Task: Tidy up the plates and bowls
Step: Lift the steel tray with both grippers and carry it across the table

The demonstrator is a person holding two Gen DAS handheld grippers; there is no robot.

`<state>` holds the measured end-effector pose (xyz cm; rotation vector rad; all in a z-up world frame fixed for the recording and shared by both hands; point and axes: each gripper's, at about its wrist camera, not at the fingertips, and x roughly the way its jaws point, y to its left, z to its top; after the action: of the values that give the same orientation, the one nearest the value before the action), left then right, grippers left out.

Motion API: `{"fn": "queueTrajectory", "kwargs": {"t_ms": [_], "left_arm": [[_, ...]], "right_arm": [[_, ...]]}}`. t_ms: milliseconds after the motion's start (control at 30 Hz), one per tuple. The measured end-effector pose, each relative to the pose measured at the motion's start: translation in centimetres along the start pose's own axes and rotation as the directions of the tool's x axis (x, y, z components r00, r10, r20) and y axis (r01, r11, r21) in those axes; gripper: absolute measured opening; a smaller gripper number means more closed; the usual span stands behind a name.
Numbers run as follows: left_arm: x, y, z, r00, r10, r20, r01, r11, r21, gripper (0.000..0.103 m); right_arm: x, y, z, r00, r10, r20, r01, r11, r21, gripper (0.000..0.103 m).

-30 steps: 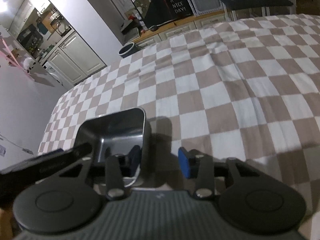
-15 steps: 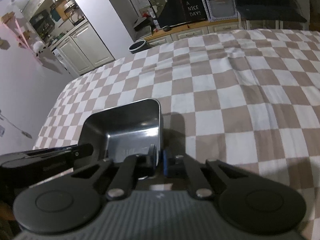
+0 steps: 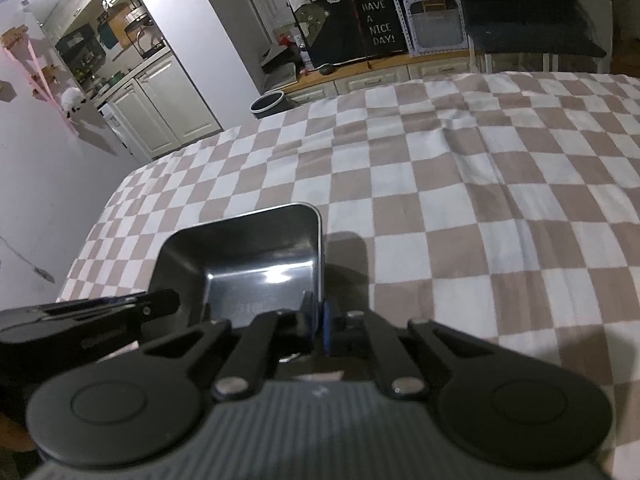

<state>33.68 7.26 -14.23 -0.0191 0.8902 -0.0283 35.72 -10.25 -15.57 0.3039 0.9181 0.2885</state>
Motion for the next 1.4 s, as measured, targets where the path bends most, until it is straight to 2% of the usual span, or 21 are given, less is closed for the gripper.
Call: {"fn": "queueTrajectory", "kwargs": {"t_ms": [167, 367, 700, 833, 1100, 1400], "left_arm": [[-1.9, -1.2, 0.7, 0.999, -0.005, 0.040, 0.005, 1.000, -0.003, 0.005], [-5.7, -3.1, 0.9, 0.995, -0.018, 0.095, 0.016, 1.000, 0.014, 0.006], [-12.2, -5.9, -0.4, 0.985, -0.086, 0.149, 0.087, 0.996, 0.001, 0.008], [-14.8, -6.9, -1.0, 0.976, -0.136, 0.173, 0.139, 0.990, -0.007, 0.007], [-18.3, -10.0, -3.5, 0.963, -0.215, 0.161, 0.218, 0.976, 0.002, 0.007], [-18.6, -15.1, -6.6, 0.949, -0.299, 0.102, 0.296, 0.954, 0.041, 0.007]], "right_arm": [[-1.3, -0.2, 0.6, 0.999, 0.016, 0.029, -0.016, 1.000, -0.021, 0.004], [-5.3, -1.2, 1.2, 0.995, 0.061, 0.078, -0.060, 0.998, -0.010, 0.004], [-12.6, -2.2, 0.1, 0.993, 0.068, 0.100, -0.068, 0.998, -0.001, 0.004], [-15.6, -2.3, -0.8, 0.993, 0.050, 0.108, -0.045, 0.998, -0.049, 0.004], [-21.0, -4.3, -3.5, 0.991, 0.028, 0.134, -0.026, 1.000, -0.014, 0.005], [-25.4, -7.7, -6.5, 0.991, -0.029, 0.133, 0.028, 1.000, 0.010, 0.007]]}}
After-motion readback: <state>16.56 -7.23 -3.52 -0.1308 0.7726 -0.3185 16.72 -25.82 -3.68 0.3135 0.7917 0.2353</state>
